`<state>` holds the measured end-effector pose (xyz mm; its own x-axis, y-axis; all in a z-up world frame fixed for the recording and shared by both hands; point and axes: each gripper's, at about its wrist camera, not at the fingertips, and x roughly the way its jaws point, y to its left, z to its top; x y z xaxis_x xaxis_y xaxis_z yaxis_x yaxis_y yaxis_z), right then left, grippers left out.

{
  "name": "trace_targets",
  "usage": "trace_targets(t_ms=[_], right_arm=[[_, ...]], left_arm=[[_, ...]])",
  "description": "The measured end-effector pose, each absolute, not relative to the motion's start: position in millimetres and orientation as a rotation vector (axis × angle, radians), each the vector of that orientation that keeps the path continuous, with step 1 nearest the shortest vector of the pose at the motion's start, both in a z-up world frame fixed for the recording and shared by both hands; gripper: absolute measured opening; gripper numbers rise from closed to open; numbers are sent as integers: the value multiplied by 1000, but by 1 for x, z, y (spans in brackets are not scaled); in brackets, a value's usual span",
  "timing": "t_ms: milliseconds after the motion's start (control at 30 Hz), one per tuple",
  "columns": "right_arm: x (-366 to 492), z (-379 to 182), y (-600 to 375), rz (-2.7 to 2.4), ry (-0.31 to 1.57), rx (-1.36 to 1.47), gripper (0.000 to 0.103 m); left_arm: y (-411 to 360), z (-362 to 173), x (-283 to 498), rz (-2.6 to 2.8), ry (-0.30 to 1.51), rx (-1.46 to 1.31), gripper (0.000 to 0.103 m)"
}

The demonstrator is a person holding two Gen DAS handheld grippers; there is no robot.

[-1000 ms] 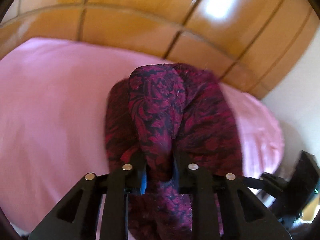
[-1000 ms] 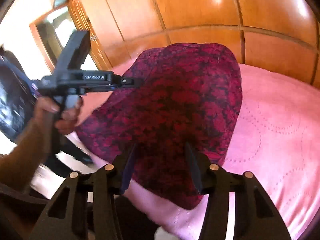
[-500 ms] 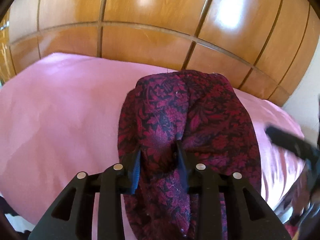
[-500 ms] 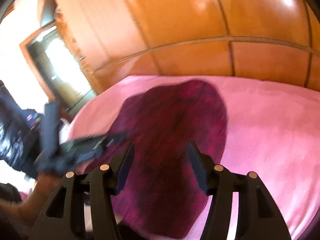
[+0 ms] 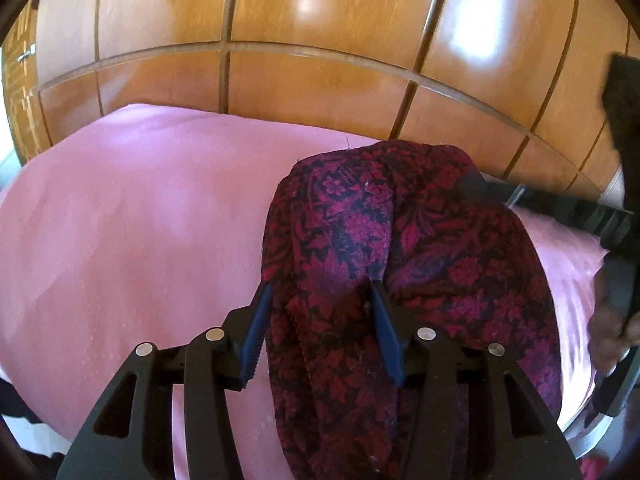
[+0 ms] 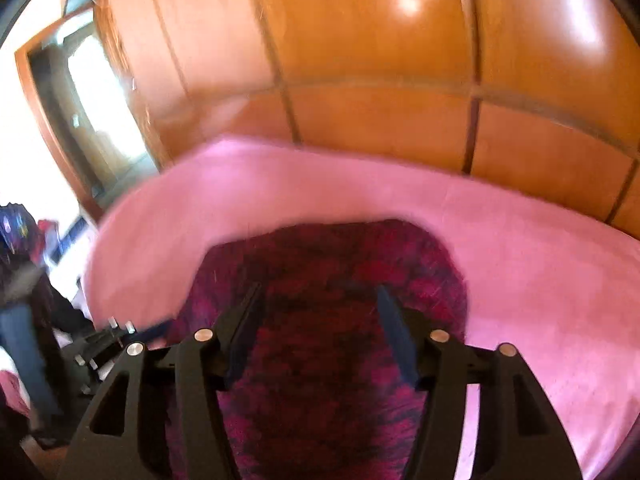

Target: Fold small clothes

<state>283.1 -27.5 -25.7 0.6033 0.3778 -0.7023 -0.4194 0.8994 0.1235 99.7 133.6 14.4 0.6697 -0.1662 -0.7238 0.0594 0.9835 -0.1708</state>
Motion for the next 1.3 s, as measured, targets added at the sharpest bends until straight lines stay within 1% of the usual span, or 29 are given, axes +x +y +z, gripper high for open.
trace_targets(t_ms=[67,100,133,167,200,300,333,433,533,667,700,733,867,1067,1300], right_arm=[[284,-42,-26,428,775,-84,59],[281,-41,-29,432,757,-69,59],[274,-36,-35,441,738,-34,59],[266,-30,-47,465,711,29,66],[260,-26,-57,488,691,74,80],[243,-23,-89,504,670,168,98],[240,-27,-99,514,686,194,100],[238,-51,-128,532,763,294,101],[248,-81,-157,542,838,469,101],[256,-102,-169,598,878,595,101],[259,-105,-171,602,885,614,101],[263,-108,-171,619,887,634,101],[274,-117,-168,715,898,683,101],[280,-124,-151,852,934,692,101],[297,-123,-115,871,969,614,101]], left_arm=[[132,15,98,-137,830,-157,49],[131,17,95,-131,826,-161,53],[130,19,92,-113,815,-149,59],[131,19,90,-102,806,-138,61],[131,19,88,-94,800,-128,62],[134,17,85,-83,799,-132,65],[134,18,85,-84,799,-131,65],[137,18,82,-85,799,-137,65],[139,17,81,-94,799,-132,65],[145,12,82,-130,811,-148,65],[148,10,83,-138,815,-157,69],[151,8,84,-137,815,-162,76],[168,-2,93,-206,836,-220,77],[197,-25,104,-374,865,-416,77],[213,-48,111,-475,877,-617,77]])
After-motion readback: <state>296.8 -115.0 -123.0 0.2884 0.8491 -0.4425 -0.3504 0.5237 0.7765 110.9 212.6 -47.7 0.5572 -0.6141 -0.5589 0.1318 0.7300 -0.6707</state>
